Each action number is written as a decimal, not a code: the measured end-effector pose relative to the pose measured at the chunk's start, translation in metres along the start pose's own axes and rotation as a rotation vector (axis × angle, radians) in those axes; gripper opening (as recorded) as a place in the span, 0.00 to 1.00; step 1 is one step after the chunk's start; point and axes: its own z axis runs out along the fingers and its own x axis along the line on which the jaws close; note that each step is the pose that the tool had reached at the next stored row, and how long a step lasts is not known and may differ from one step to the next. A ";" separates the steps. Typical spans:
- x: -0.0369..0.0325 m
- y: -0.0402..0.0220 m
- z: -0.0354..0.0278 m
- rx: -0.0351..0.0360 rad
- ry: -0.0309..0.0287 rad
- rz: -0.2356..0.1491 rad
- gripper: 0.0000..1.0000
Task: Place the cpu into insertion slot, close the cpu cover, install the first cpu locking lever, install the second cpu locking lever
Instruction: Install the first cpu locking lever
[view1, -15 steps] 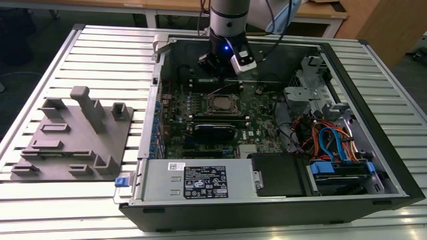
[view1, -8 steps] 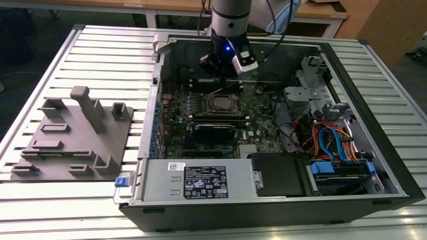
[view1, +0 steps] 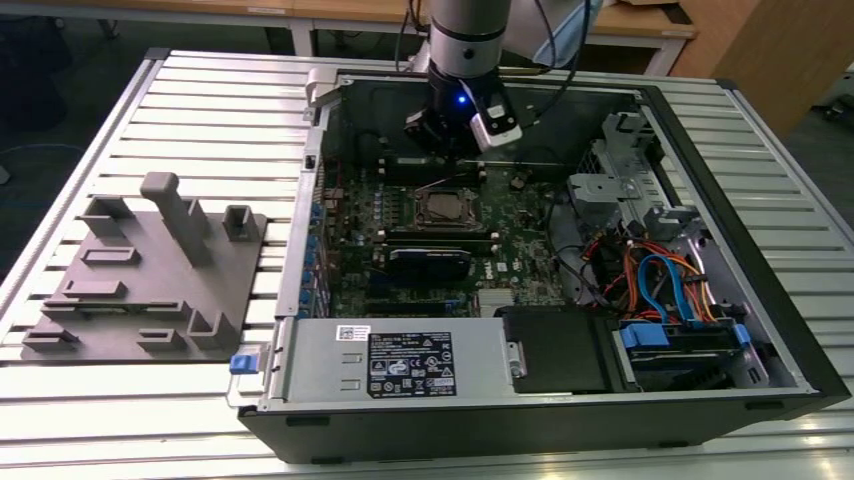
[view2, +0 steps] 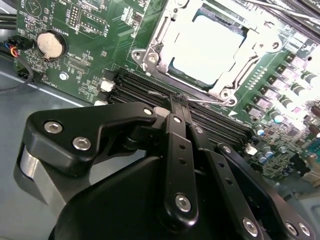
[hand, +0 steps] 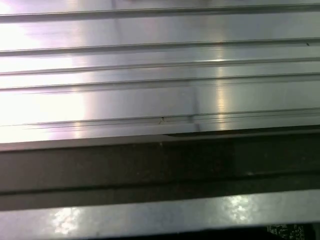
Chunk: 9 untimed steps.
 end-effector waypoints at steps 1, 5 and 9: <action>-0.0008 0.0001 0.0005 -0.0001 -0.0001 0.000 0.10; -0.0034 0.0002 0.0022 0.0001 0.0001 0.000 0.10; -0.0051 0.0002 0.0044 0.0001 0.0001 0.000 0.10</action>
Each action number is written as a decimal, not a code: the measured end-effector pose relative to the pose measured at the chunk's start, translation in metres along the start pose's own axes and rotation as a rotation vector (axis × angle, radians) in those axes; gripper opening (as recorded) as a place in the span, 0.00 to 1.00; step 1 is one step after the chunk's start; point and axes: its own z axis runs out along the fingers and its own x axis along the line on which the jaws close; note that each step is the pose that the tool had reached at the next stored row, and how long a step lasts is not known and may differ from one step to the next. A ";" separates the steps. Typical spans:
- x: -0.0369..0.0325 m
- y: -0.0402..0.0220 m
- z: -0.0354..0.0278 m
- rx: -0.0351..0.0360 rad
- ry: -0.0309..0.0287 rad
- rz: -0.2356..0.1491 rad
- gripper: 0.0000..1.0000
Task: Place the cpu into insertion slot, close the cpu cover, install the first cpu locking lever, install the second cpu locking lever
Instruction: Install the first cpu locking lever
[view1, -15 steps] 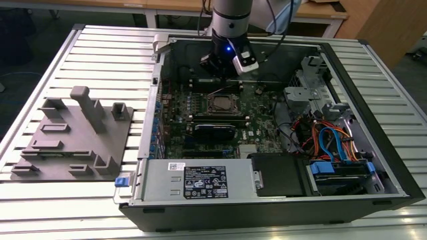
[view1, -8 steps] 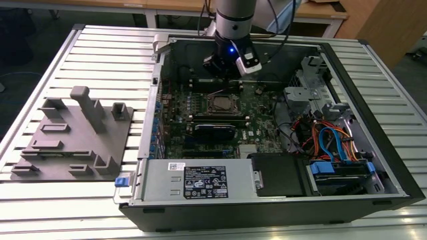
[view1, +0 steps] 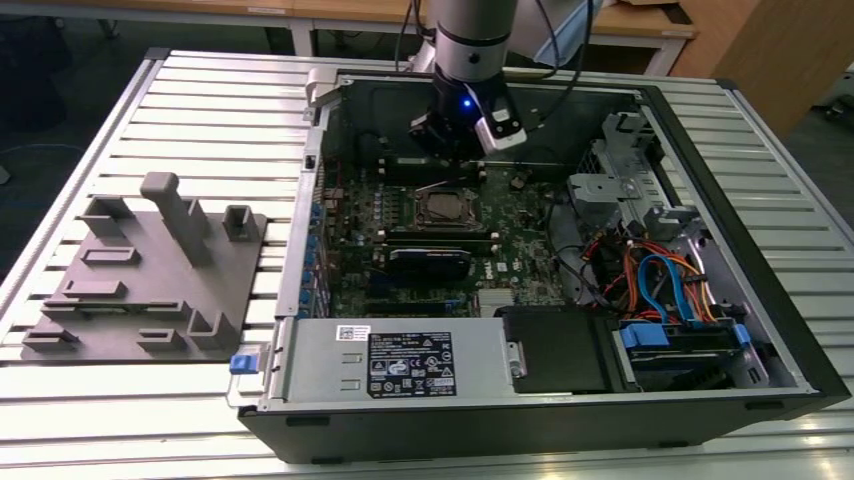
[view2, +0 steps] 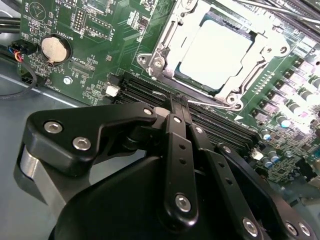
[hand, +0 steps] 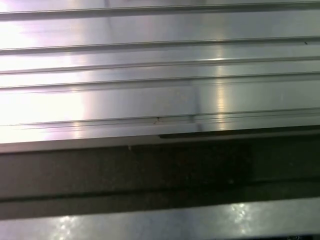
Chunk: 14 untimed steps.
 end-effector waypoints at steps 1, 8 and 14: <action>-0.0004 0.0000 0.0007 0.0000 0.0000 0.000 0.10; -0.0020 -0.0001 0.0039 0.0003 0.0001 0.000 0.10; -0.0020 -0.0001 0.0045 0.0000 0.0000 0.000 0.10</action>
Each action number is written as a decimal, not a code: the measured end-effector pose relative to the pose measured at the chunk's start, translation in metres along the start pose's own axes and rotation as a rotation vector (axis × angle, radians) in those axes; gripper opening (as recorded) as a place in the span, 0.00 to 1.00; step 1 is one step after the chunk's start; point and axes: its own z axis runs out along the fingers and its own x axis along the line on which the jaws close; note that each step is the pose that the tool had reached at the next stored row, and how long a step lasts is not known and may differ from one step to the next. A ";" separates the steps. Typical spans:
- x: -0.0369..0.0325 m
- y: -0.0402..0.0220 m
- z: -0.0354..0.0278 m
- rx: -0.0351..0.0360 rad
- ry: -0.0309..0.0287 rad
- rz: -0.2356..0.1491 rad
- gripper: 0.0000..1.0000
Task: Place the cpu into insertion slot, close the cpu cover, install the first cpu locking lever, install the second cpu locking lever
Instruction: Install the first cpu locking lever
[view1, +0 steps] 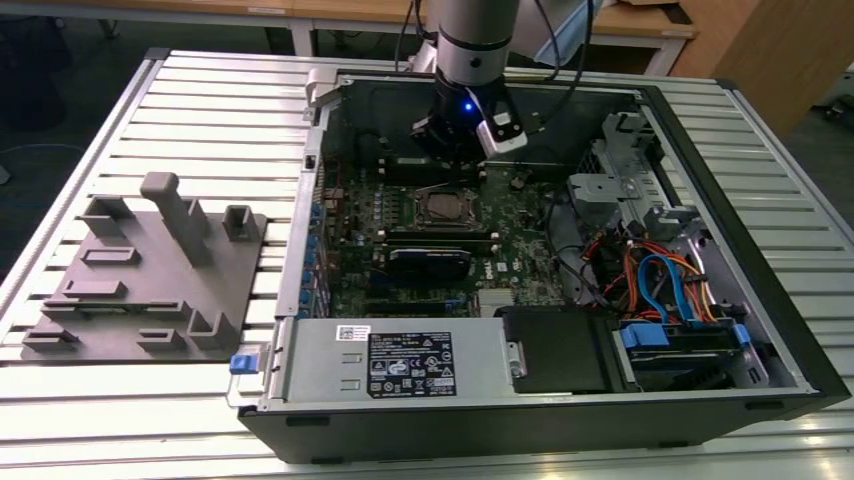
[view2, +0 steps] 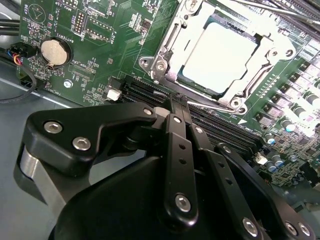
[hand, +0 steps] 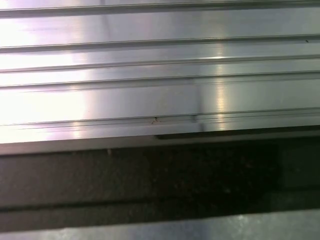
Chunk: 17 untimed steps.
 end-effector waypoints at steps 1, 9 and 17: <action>0.0000 0.0000 0.0001 0.0000 0.0000 0.000 0.10; -0.0011 -0.0001 0.0030 0.0000 -0.0001 0.000 0.10; -0.0026 -0.0003 0.0077 0.0000 0.0009 0.000 0.10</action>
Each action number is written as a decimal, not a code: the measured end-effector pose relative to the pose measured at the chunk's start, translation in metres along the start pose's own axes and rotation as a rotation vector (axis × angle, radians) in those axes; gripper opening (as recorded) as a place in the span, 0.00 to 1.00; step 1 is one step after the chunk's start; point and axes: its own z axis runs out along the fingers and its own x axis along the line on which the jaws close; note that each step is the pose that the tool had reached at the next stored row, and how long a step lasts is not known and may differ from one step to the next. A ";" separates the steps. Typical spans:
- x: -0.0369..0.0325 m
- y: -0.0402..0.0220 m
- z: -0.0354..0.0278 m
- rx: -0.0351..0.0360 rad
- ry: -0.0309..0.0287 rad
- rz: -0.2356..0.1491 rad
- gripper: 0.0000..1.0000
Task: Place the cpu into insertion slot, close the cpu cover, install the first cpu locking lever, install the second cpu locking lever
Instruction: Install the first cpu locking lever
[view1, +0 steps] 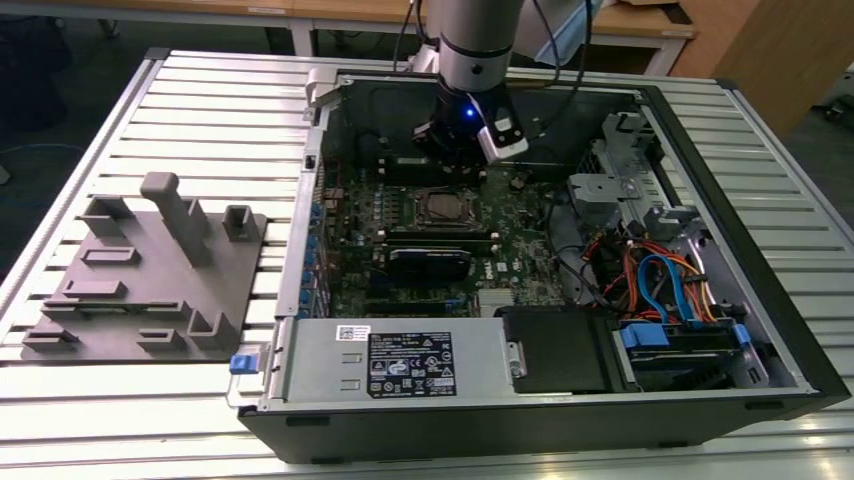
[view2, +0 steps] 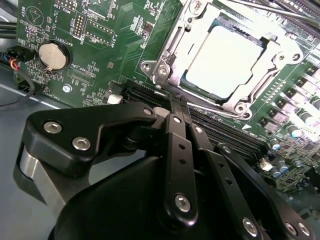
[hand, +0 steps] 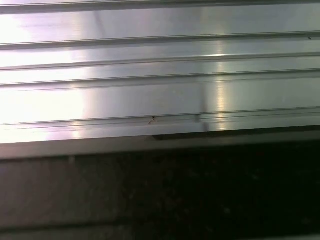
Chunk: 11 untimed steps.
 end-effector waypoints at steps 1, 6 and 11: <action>-0.0002 0.0000 0.0005 0.0001 0.0005 0.000 0.10; -0.0008 -0.0001 0.0020 0.0004 0.0019 0.000 0.10; -0.0009 -0.0001 0.0022 0.0003 0.0024 0.000 0.10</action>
